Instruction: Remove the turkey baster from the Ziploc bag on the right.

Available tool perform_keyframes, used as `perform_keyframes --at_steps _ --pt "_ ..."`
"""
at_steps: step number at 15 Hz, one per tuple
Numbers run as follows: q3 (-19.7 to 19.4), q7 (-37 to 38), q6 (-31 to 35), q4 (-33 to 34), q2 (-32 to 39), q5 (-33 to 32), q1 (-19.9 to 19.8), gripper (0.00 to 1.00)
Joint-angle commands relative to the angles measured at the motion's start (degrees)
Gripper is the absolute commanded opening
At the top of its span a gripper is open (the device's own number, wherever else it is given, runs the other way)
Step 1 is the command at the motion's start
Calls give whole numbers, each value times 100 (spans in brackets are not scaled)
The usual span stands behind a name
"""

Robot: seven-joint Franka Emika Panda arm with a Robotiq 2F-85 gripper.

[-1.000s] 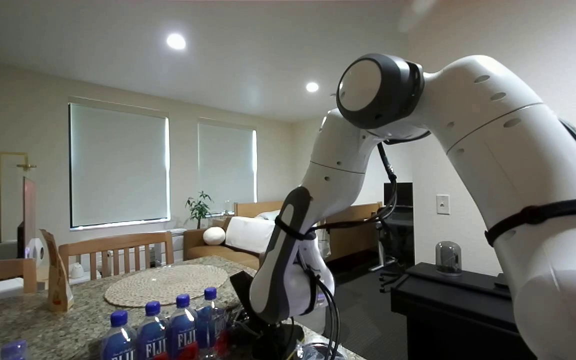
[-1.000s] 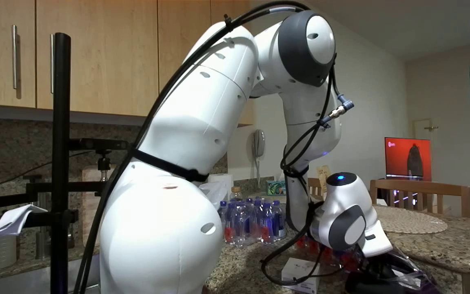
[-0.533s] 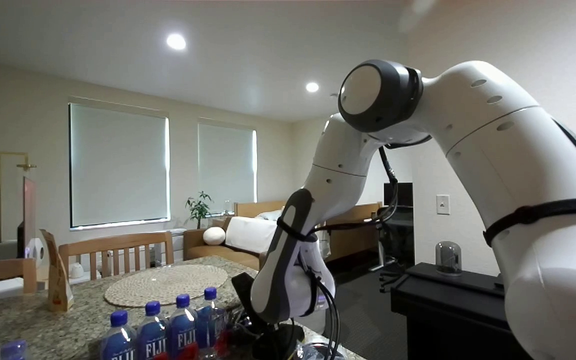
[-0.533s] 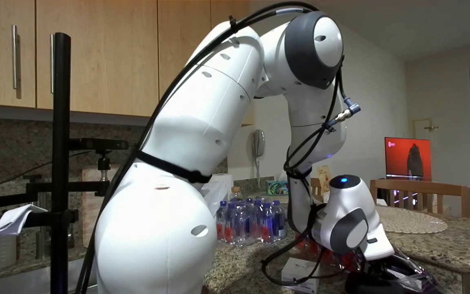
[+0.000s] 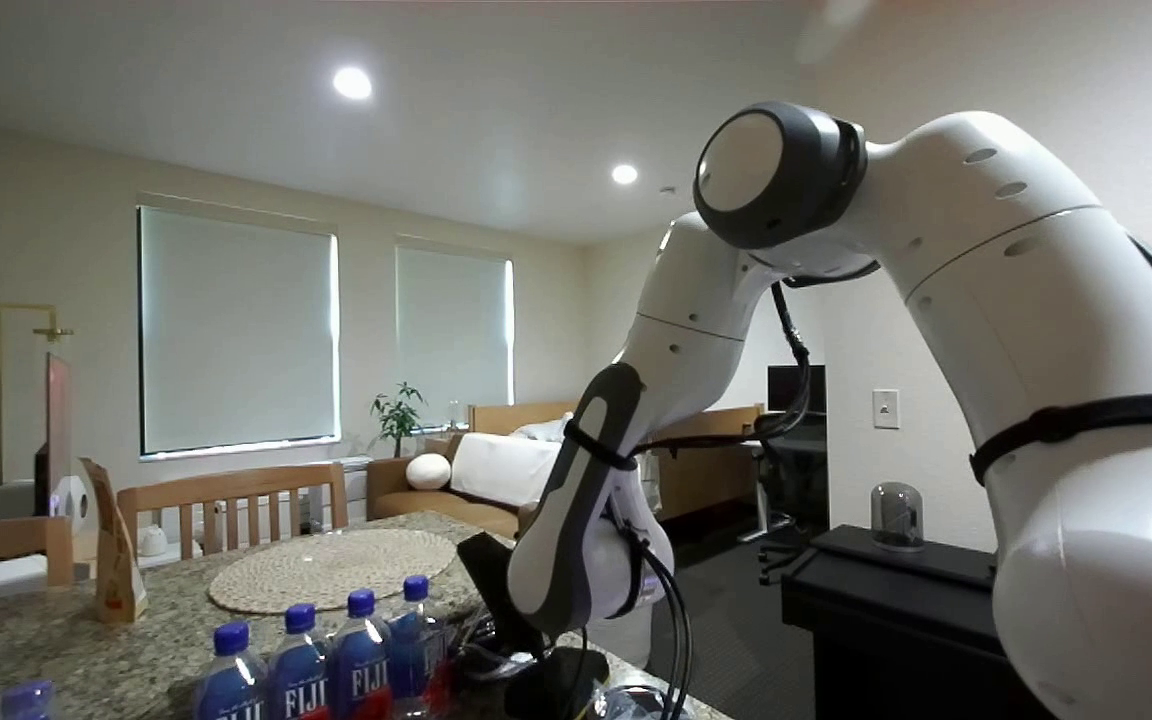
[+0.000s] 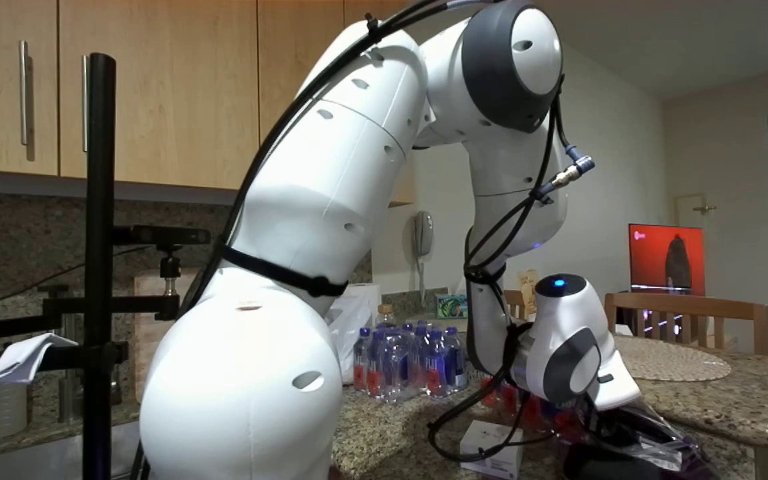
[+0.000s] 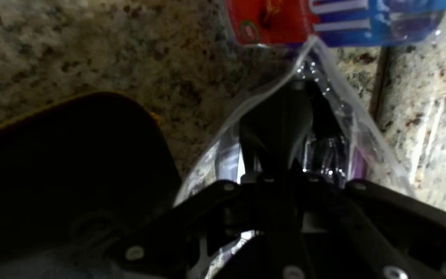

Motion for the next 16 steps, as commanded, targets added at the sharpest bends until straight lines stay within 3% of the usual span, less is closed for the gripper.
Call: perform_keyframes --at_steps 1,2,6,9,11,16 --pt "508 45 0 -527 -629 -478 -497 8" --pt "641 71 0 -633 -757 -603 -642 8" --pt "1768 351 0 -1031 -1044 -1535 -1831 8" --pt "2635 605 0 -1140 -884 -2274 -2915 8" --pt "2968 729 -1 -1199 -809 -2604 -3523 8" --pt "3141 724 -128 -1157 -669 -2847 -4321 8"
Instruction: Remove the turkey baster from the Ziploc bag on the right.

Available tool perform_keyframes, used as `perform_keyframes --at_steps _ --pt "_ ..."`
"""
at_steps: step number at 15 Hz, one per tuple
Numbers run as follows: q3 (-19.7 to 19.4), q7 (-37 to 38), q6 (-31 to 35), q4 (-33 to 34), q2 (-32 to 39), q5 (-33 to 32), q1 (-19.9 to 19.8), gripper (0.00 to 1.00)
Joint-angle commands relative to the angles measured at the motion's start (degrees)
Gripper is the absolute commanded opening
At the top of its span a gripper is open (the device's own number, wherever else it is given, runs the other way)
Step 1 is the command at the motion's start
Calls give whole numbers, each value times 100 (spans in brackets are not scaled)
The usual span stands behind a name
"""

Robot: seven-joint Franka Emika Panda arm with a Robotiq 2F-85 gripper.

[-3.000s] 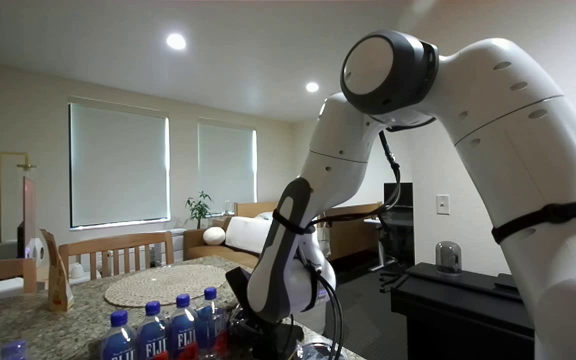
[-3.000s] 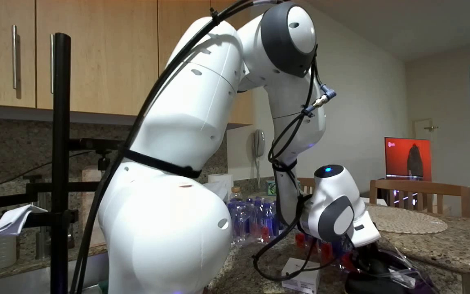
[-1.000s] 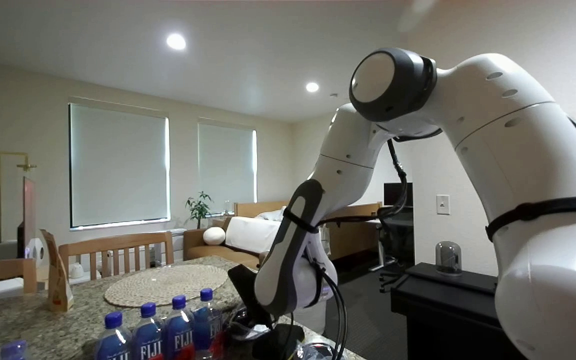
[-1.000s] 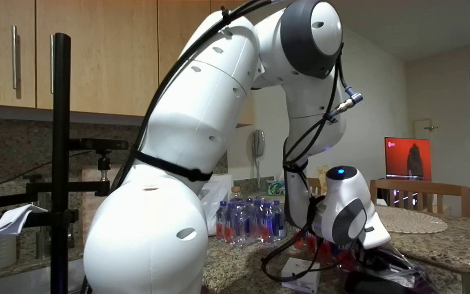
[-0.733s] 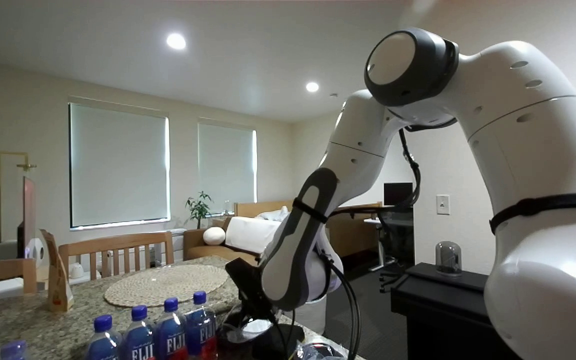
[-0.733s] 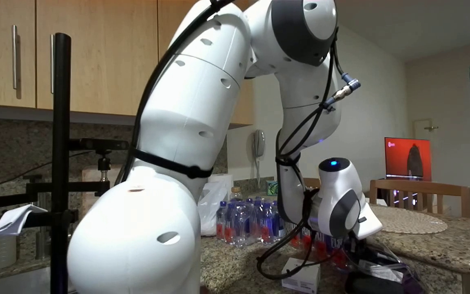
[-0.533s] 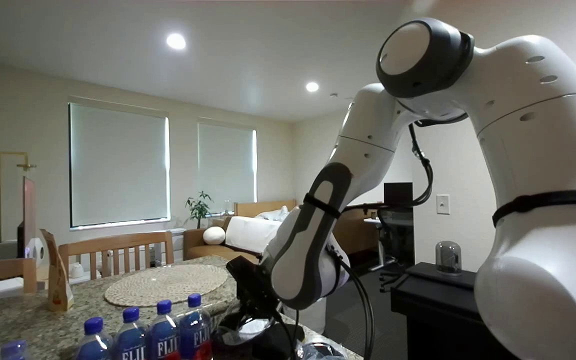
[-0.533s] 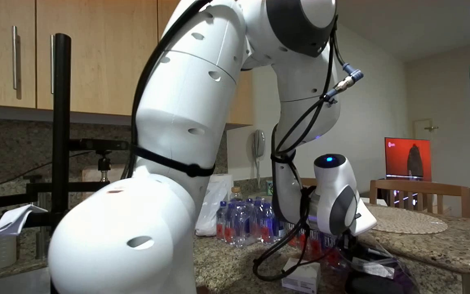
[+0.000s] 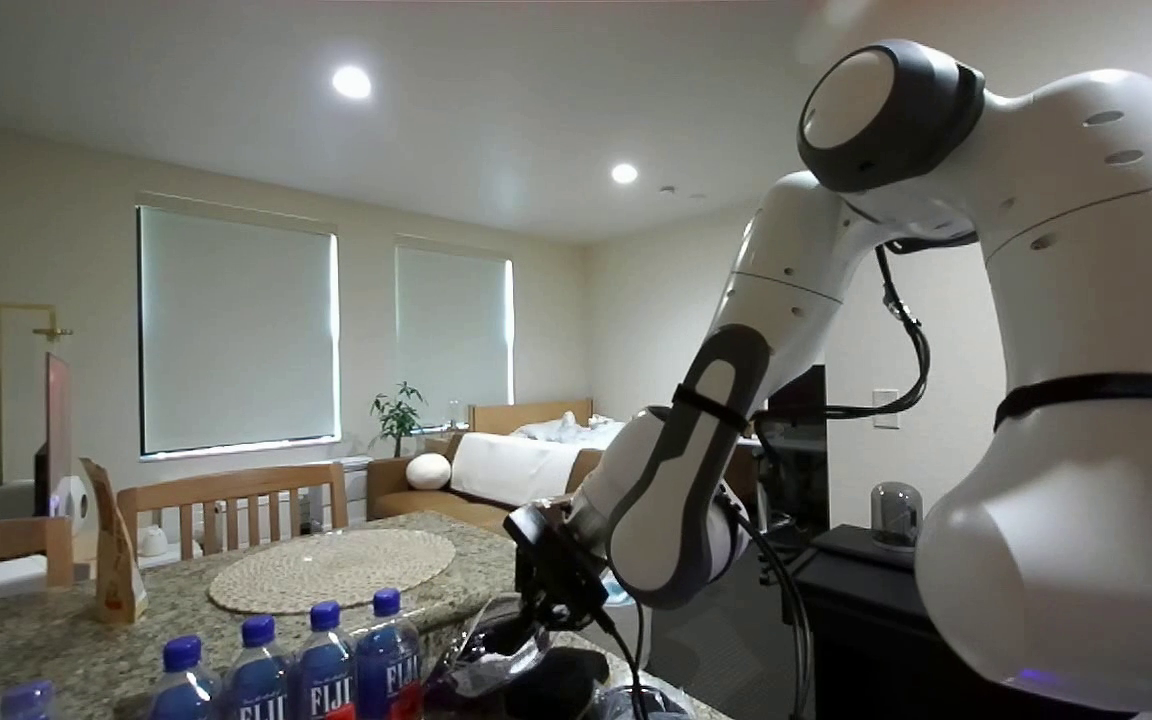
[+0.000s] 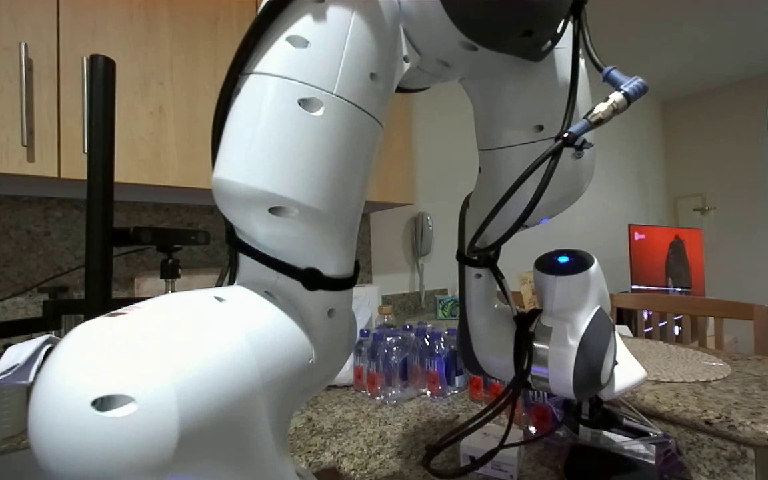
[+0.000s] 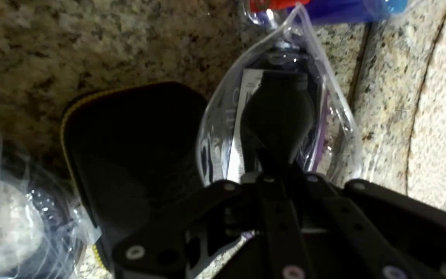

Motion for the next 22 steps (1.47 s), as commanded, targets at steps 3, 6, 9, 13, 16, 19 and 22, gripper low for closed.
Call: perform_keyframes --at_steps 3,6,9,13,16,19,22 --pt "376 190 -330 133 171 -285 -807 8" --pt "752 195 -233 31 33 -373 -1170 8" --pt "1379 155 -205 -133 27 -743 -1567 8" --pt "3034 558 -631 -504 -121 -1548 -2630 8" --pt "4276 1074 -1404 -589 -33 -1639 -3322 8" --pt "5515 1689 -2479 -427 54 -1433 -3959 8" --pt "6734 2212 -3800 -70 532 -1533 -4497 8"
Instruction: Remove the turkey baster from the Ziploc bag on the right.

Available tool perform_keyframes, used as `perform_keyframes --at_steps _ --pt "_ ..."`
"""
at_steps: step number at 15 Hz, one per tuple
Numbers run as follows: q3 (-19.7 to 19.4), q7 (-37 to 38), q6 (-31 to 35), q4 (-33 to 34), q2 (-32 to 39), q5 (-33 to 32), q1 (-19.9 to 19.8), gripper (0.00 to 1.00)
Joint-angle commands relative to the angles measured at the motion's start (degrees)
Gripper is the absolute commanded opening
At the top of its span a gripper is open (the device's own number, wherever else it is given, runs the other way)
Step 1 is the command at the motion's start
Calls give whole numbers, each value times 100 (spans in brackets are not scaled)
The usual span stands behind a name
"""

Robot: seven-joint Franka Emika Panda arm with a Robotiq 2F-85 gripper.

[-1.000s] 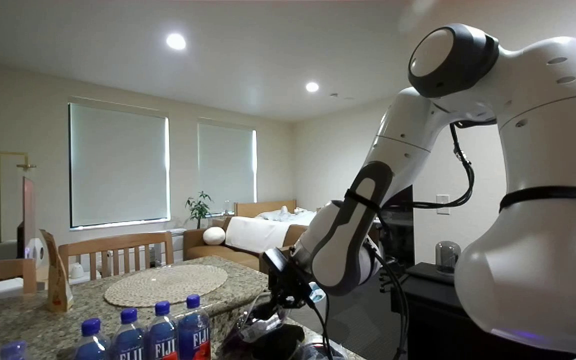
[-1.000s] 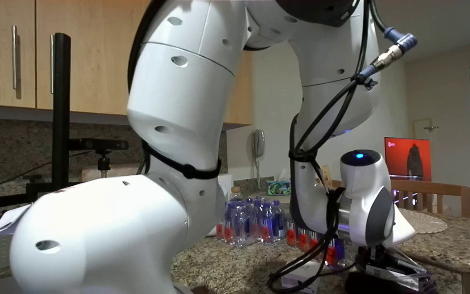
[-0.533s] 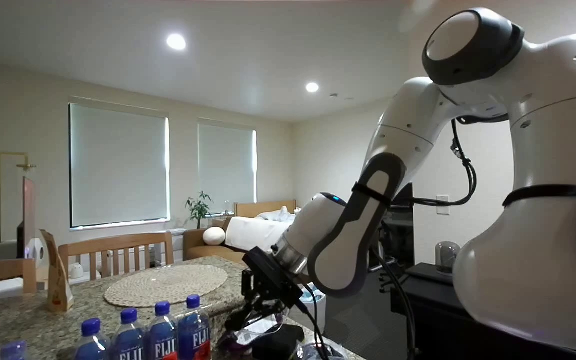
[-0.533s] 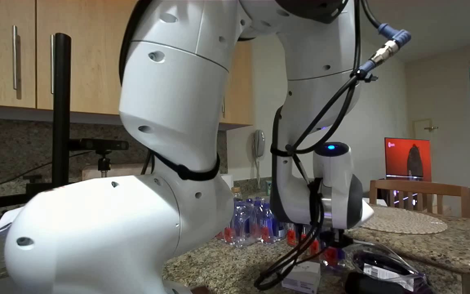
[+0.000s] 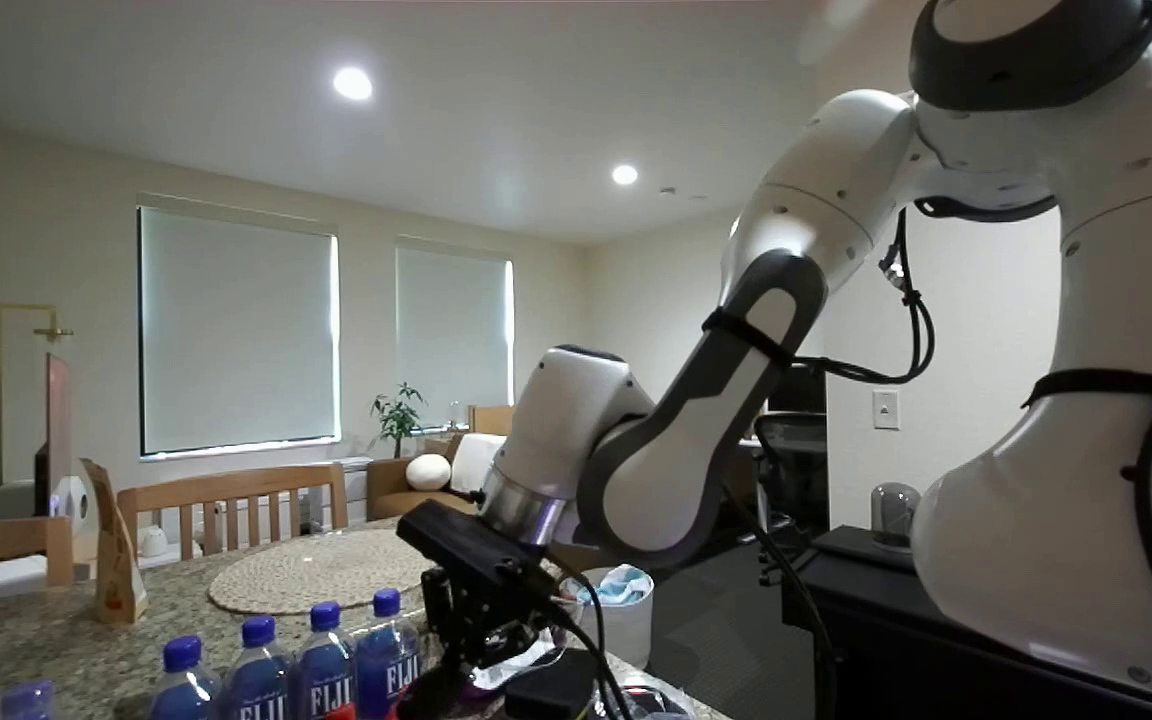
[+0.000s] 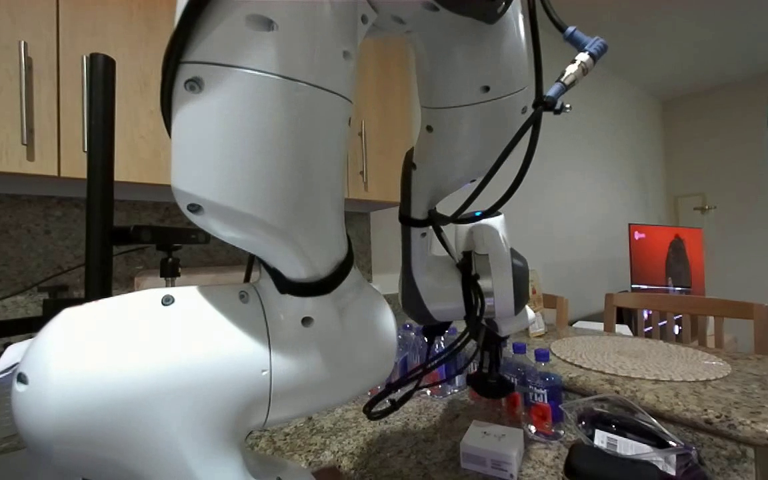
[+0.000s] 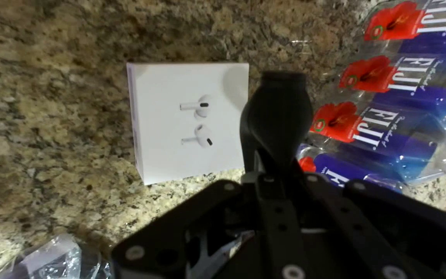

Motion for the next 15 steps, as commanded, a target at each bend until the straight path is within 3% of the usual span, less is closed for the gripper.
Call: perform_keyframes --at_steps 1,4,7,9,12,15 --pt "1535 406 -1524 312 654 20 -739 8" --pt "2268 78 -2876 798 837 958 -377 8" --pt "2379 2 -4062 1413 856 1500 358 8" --pt "2152 -115 -4447 1619 691 1730 847 8" --pt "1608 -296 -4274 1456 557 1713 1389 8" --pt "1096 -239 -3135 1003 87 1157 1670 7"
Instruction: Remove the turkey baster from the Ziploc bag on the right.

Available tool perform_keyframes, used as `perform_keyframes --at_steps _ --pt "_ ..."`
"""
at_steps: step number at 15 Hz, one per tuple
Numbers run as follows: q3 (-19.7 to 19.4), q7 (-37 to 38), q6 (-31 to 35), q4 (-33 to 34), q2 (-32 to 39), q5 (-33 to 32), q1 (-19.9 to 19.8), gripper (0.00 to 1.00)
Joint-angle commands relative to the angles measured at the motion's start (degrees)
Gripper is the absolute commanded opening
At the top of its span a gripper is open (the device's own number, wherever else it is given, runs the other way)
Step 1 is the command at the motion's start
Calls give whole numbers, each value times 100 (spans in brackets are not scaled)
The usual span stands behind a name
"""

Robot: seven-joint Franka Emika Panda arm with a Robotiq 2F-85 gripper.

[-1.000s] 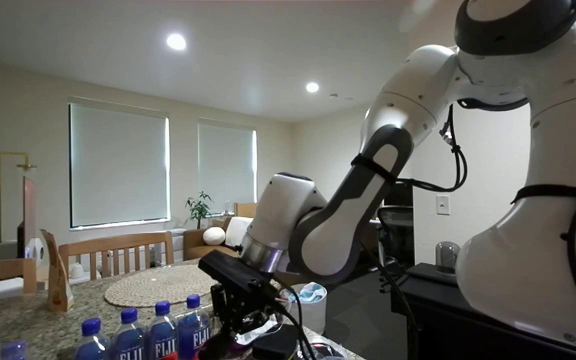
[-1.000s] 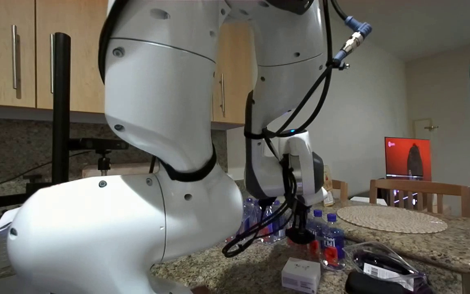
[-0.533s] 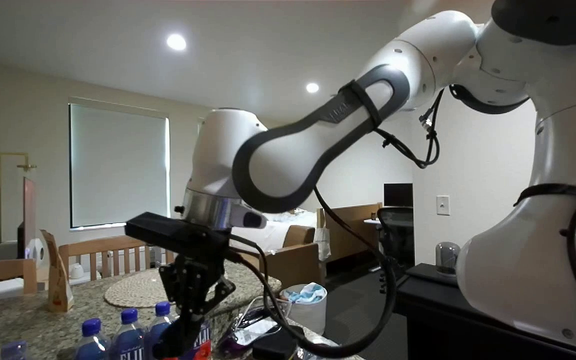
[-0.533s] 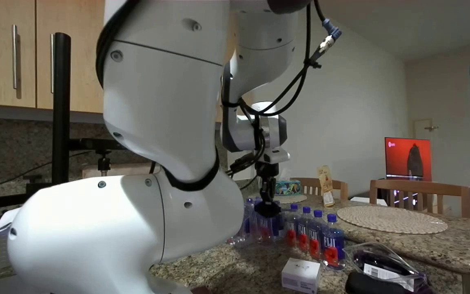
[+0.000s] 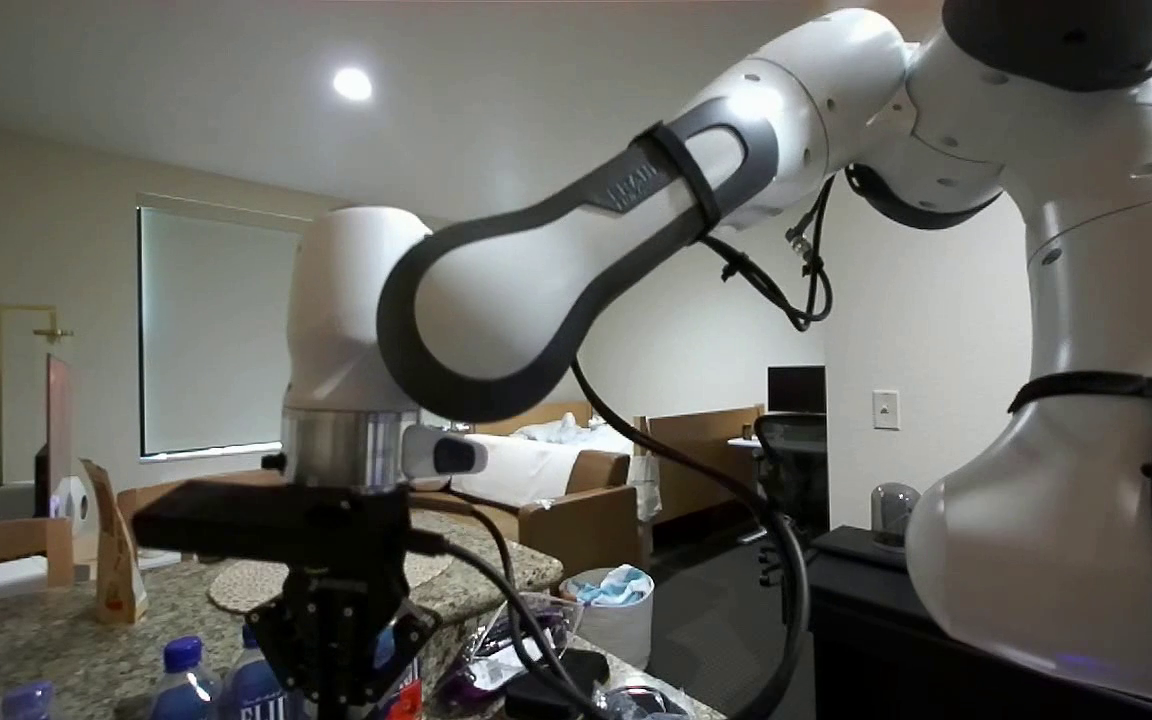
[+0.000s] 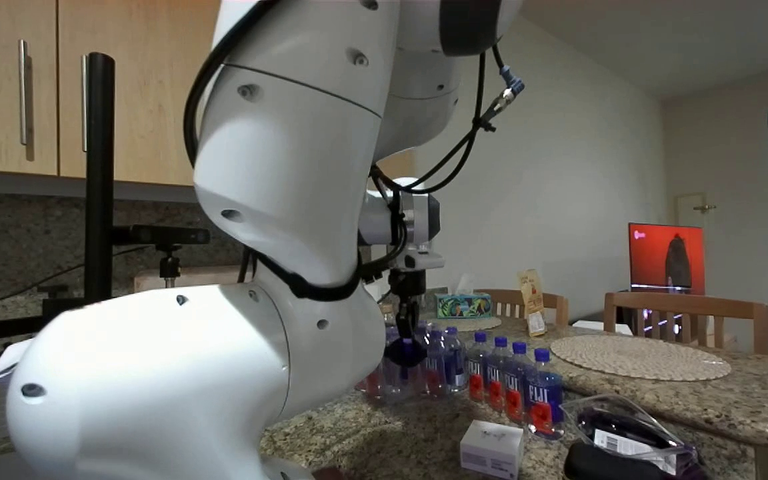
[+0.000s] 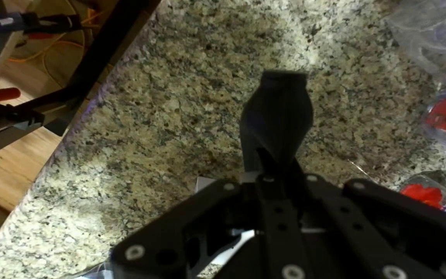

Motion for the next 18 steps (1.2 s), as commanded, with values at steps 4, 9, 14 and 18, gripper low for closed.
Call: perform_keyframes --at_steps 4,9,14,18 --pt "-1022 -450 2247 -932 -734 -492 747 7" --pt "-1293 -419 2637 -1157 -1153 -579 1253 7" --pt "-1620 -715 2949 -1234 -1175 -526 1722 7" --pt "-1961 -829 3081 -1203 -1268 -530 2066 8"
